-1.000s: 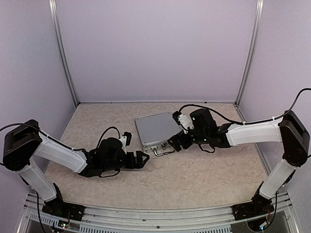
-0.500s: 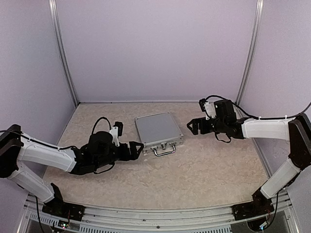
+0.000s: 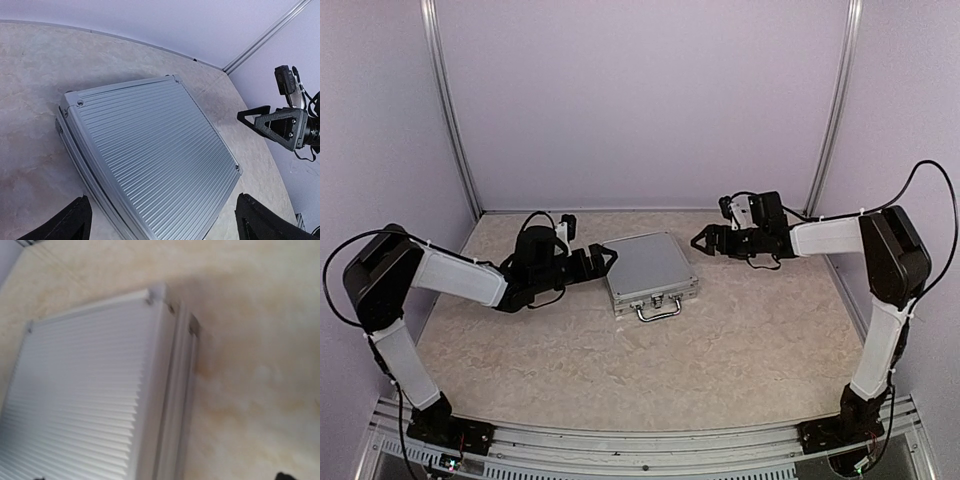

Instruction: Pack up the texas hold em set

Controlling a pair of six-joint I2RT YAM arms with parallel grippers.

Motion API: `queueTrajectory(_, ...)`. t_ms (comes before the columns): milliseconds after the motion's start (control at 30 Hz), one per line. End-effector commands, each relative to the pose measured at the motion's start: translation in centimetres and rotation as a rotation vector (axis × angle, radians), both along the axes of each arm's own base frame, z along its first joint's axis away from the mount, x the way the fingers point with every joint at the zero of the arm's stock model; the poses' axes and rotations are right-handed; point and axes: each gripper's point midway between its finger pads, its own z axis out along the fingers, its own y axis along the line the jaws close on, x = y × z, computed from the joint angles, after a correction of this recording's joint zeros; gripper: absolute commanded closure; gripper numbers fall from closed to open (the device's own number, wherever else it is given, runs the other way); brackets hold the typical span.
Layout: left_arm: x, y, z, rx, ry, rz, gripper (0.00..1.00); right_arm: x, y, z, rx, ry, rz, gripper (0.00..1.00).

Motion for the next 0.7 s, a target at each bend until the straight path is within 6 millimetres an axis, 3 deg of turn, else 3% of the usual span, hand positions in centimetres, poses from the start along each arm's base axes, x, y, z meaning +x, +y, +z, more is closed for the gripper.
queueTrajectory(0, 1.4, -2.2, 0.3, -0.066, -0.007, -0.099, 0.01, 0.8, 2.1, -0.4, 0.067, 0.033, 0.067, 0.02)
queueTrajectory(233, 1.6, -4.8, -0.8, -0.148, 0.019, -0.196, 0.01, -0.6, 5.7, -2.4, 0.084, 0.055, 0.187, 0.04)
queueTrajectory(433, 0.4, -6.9, -1.2, -0.148, 0.025, -0.264, 0.01, -3.0, 8.0, -2.3, 0.062, 0.035, 0.277, 0.05)
queueTrajectory(667, -1.9, -10.0, -1.8, -0.124, 0.027, -0.355, 0.01, -6.1, 9.1, -1.9, 0.071, 0.033, 0.342, 0.05)
